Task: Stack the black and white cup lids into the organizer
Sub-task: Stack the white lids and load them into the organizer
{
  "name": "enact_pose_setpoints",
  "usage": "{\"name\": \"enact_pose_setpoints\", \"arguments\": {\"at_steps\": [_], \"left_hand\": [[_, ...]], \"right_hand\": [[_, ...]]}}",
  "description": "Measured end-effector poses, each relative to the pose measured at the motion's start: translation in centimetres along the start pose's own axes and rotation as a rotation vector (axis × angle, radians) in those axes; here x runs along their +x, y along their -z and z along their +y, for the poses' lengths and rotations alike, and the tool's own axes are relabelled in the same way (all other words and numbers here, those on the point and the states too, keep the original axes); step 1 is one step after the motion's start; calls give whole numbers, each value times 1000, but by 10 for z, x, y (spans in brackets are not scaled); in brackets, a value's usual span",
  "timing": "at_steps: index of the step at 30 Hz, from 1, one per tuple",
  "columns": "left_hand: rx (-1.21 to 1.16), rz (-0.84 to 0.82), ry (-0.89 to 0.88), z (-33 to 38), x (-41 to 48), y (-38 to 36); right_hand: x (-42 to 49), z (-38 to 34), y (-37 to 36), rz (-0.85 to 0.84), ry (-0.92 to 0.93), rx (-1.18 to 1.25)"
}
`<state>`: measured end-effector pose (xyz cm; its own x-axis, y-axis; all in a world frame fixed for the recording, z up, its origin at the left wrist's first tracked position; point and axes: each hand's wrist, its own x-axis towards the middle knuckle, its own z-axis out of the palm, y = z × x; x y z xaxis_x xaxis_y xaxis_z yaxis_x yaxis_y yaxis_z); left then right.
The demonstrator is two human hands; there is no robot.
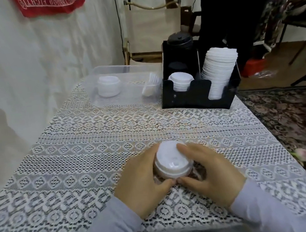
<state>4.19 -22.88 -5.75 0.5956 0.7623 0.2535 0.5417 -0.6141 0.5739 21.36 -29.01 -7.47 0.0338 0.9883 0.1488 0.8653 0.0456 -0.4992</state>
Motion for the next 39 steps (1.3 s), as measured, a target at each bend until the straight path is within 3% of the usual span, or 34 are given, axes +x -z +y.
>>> {"name": "enact_pose_setpoints", "arguments": {"at_steps": [11, 20, 26, 33, 39], "left_hand": [[22, -70, 117, -2, 4, 2], [50, -124, 152, -6, 5, 0], [33, -131, 184, -5, 5, 2], [12, -140, 199, -3, 5, 3], [15, -120, 197, -4, 5, 1]], "right_hand": [[15, -9, 8, -35, 13, 149], [23, -1, 11, -97, 58, 118], [25, 2, 12, -66, 164, -28], [28, 5, 4, 78, 470, -308], [29, 9, -6, 86, 489, -378]]}}
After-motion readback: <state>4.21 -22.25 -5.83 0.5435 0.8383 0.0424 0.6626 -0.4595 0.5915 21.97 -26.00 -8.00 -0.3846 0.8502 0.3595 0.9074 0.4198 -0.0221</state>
